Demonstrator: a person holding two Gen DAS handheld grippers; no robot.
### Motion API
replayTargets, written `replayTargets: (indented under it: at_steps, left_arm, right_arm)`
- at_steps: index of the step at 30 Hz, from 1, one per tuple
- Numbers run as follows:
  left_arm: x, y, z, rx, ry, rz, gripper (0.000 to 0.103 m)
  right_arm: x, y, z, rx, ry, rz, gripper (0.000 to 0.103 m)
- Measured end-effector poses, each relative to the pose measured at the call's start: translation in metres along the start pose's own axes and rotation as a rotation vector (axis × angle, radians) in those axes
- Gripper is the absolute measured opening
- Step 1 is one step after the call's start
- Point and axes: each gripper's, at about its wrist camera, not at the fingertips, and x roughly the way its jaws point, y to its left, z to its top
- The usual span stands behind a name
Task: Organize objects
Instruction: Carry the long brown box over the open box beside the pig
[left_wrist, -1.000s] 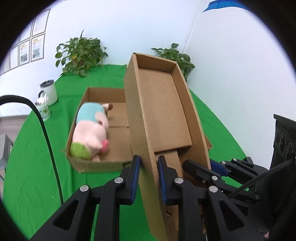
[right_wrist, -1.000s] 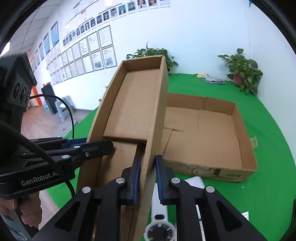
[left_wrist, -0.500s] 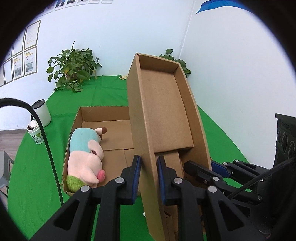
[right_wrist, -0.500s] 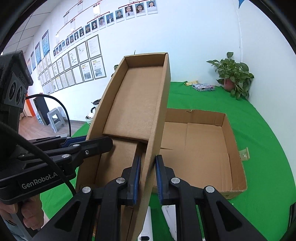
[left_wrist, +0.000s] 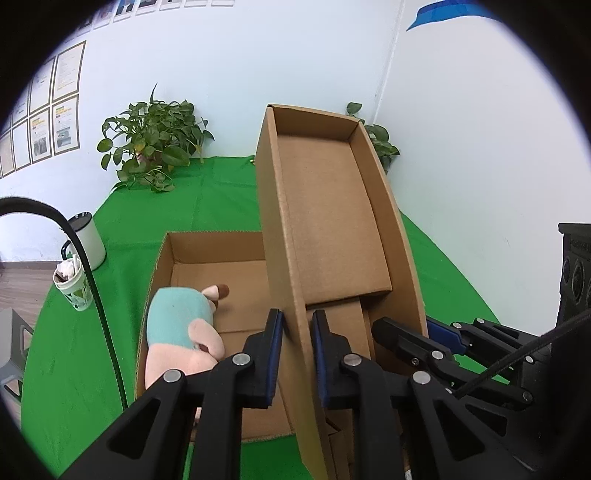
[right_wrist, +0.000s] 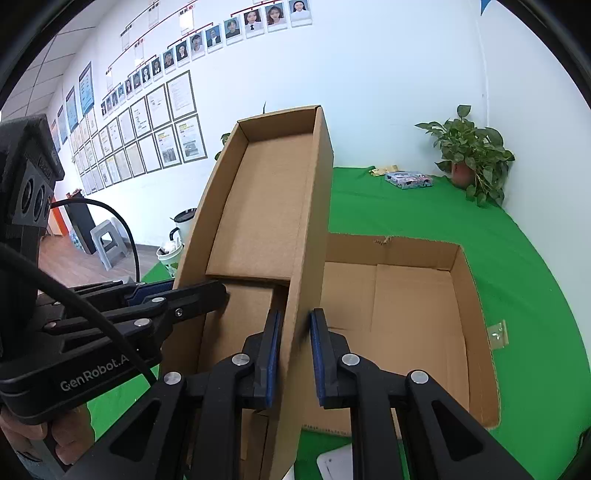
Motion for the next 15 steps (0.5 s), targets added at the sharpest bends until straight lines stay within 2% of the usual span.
replayTargets:
  at_steps: [6, 15]
  left_arm:
    - [0.005, 0.009, 0.014, -0.01, -0.008, 0.014, 0.015]
    - [0.024, 0.029, 0.016, -0.027, 0.042, 0.04, 0.015]
  right_arm:
    - [0.02, 0.0, 0.022, 0.0, -0.006, 0.012, 0.014]
    - [0.067, 0.001, 0.03, 0.025, 0.063, 0.055, 0.014]
